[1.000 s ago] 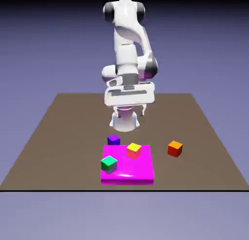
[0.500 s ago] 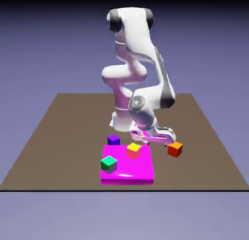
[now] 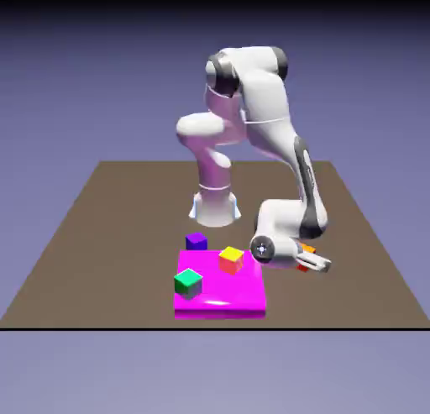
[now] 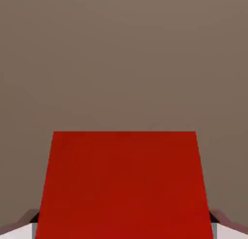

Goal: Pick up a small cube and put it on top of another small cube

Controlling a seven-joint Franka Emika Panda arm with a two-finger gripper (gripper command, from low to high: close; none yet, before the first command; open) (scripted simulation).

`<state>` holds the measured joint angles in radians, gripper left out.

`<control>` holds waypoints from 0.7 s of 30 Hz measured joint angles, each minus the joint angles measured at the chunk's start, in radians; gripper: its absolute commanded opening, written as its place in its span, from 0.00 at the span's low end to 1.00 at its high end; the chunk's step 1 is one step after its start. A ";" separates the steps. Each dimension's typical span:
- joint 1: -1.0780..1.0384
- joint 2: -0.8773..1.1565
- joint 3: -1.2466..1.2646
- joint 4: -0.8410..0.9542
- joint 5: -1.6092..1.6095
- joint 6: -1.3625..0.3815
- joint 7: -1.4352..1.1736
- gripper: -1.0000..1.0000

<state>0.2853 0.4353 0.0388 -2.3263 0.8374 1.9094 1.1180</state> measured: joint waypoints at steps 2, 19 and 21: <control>-0.059 -0.028 0.032 0.057 -0.035 -0.024 -0.012 0.00; -0.460 -0.223 -0.289 -0.175 -0.661 -0.217 -0.308 0.00; -0.457 -0.207 -0.283 -0.204 -0.649 -0.173 -0.315 0.00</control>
<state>-0.1717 0.2279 -0.2443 -2.5305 0.1879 1.7360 0.8026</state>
